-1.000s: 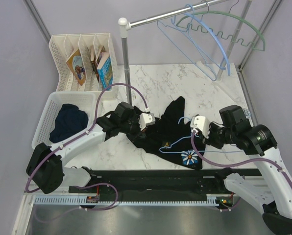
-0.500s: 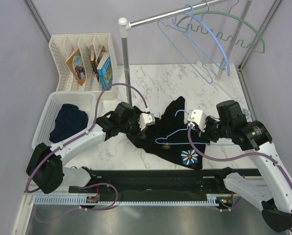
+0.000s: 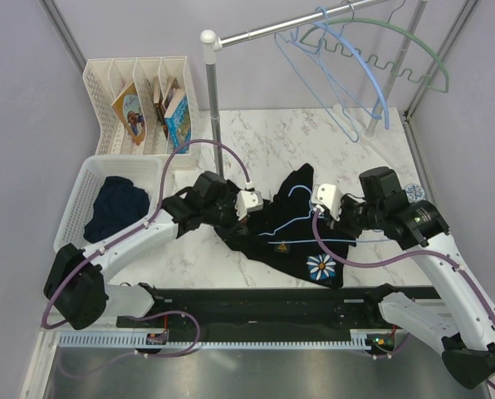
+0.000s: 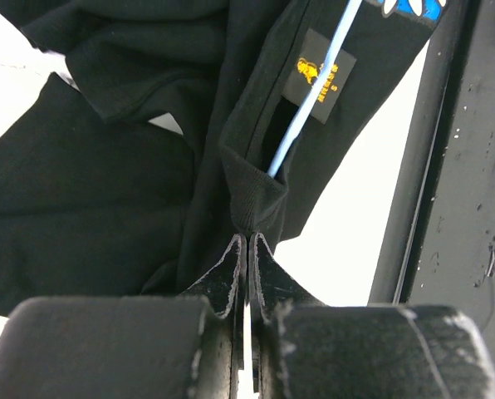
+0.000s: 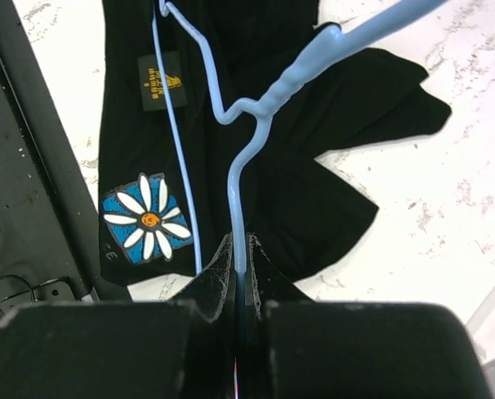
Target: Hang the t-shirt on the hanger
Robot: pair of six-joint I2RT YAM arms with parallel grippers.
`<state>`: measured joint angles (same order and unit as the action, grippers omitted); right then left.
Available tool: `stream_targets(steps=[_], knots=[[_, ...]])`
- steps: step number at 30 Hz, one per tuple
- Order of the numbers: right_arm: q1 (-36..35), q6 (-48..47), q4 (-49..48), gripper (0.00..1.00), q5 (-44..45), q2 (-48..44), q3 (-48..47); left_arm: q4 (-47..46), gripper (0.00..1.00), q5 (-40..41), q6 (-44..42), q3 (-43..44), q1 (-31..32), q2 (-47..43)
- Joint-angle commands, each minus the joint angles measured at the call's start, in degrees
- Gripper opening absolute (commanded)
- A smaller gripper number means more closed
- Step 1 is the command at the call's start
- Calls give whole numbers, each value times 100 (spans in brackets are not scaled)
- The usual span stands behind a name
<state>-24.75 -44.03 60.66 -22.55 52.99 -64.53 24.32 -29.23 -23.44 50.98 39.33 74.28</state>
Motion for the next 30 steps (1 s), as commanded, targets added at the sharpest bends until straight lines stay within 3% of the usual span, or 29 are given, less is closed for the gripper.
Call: stream_targets(steps=[1, 18, 22, 30], knots=[[6, -211, -353, 0, -443, -8, 178, 64, 2, -293, -90, 290, -31, -238], [6, 518, -3506, 0, -1814, -439, 2058, 355, 2, -777, -214, 641, -31, -634], [-3, 973, -4219, 0, -2253, -317, 2357, 355, 2, -829, -178, 808, -31, -652], [-398, 2240, -5968, 0, -2307, 307, 2638, 30, 2, -655, -29, 826, 92, -775]])
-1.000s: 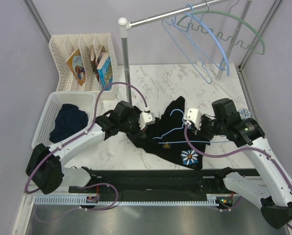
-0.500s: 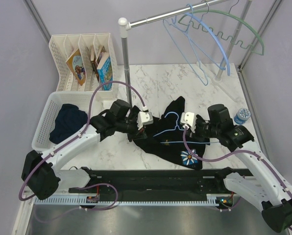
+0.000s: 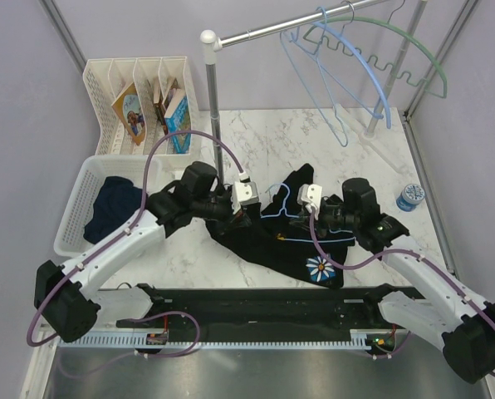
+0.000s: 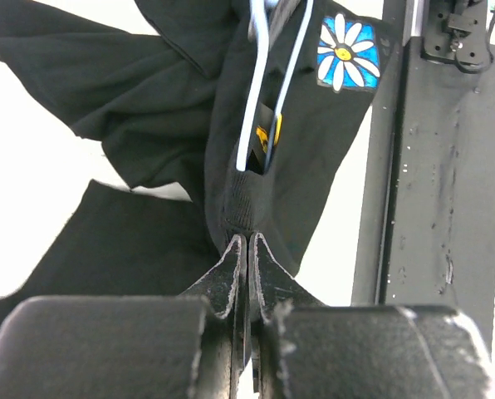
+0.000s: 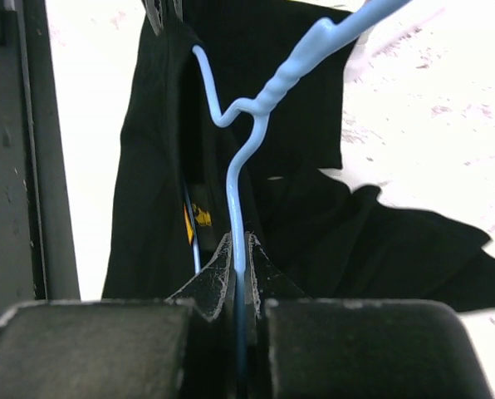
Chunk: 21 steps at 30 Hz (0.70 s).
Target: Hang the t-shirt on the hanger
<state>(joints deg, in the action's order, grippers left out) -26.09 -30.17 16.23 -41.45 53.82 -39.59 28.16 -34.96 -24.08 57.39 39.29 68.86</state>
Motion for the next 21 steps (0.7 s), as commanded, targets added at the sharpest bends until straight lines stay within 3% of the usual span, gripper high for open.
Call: stream_targets(steps=[1, 10, 17, 21], knots=[[-335, 994, -1692, 0, -382, 260, 180, -390, 2, -20, 34, 168, 114, -259], [-793, 1400, -2589, 0, -214, 445, 479, -751, 3, 376, 123, -139, 176, -514], [-916, 1584, -2932, 0, -205, 603, 426, -698, 12, 42, 26, -210, 298, -470], [-1021, 1716, -3152, 0, -179, 700, 338, -716, 12, 68, 61, -149, 378, -312]])
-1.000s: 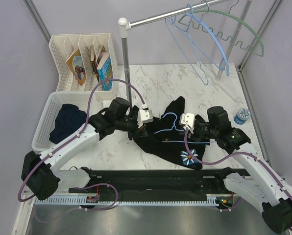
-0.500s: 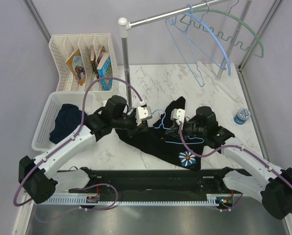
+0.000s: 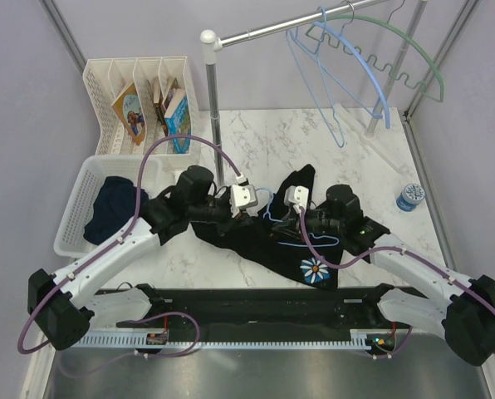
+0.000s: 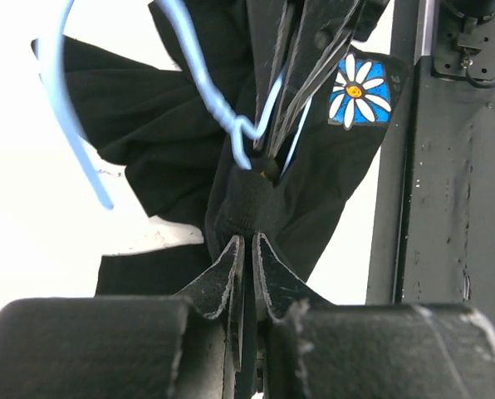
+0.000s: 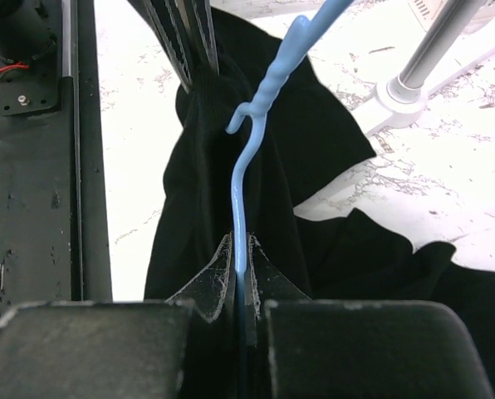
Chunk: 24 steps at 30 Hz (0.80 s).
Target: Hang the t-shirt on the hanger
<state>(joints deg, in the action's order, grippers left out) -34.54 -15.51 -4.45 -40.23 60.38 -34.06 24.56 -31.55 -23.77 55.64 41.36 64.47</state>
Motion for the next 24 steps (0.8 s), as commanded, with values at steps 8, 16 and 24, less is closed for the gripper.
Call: stream_targets(steps=[8, 16, 24], knots=[[-369, 496, -1401, 0, -266, 176, -329, -724, 14, 184, 293, 61, 434, 277], [-395, 364, -979, 0, -301, -96, -303, -733, 24, 755, 110, -149, 434, -21], [-395, 250, -611, 0, -345, -334, -232, -381, 25, 1283, -215, -483, 390, -347]])
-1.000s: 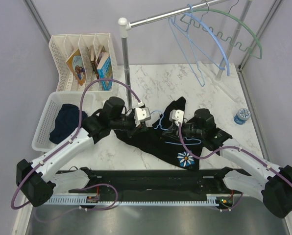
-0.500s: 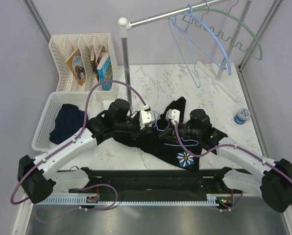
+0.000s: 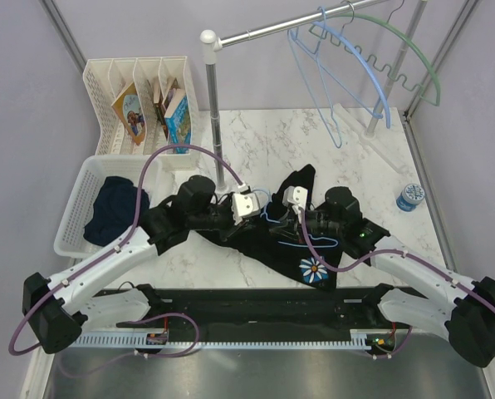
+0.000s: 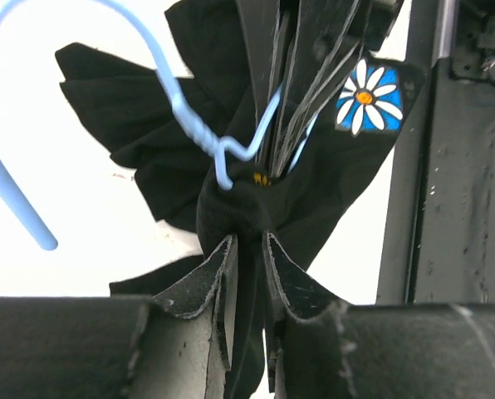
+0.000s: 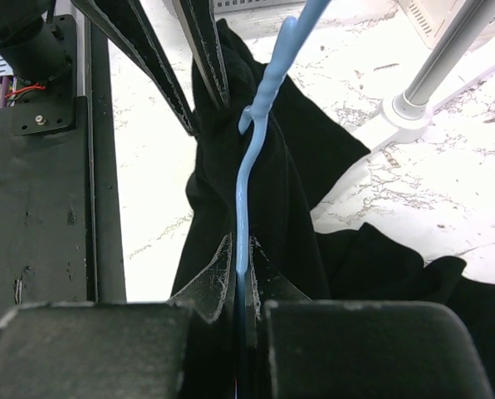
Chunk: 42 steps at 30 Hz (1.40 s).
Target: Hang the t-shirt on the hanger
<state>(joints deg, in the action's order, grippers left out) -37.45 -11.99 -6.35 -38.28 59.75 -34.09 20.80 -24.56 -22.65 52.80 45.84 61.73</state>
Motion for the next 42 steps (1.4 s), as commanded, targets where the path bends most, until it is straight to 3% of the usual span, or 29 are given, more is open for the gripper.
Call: stream_targets(steps=[1, 18, 30, 34, 42], knots=[[-104, -111, -385, 0, -566, -270, -274, -23, 25, 697, -345, -208, -58, -56], [-96, -278, 292, 0, -707, -25, -529, -58, 39, 1076, -696, -314, -58, -443], [-69, -41, 20, 0, -593, 125, -564, 301, 43, -162, -1214, -253, -49, -961], [-69, 144, -322, 0, -558, 169, -468, 846, 47, 82, -1224, 177, -76, -795], [-78, 48, -446, 0, -593, 187, -415, 1585, 56, -39, -1539, 548, -945, -680]])
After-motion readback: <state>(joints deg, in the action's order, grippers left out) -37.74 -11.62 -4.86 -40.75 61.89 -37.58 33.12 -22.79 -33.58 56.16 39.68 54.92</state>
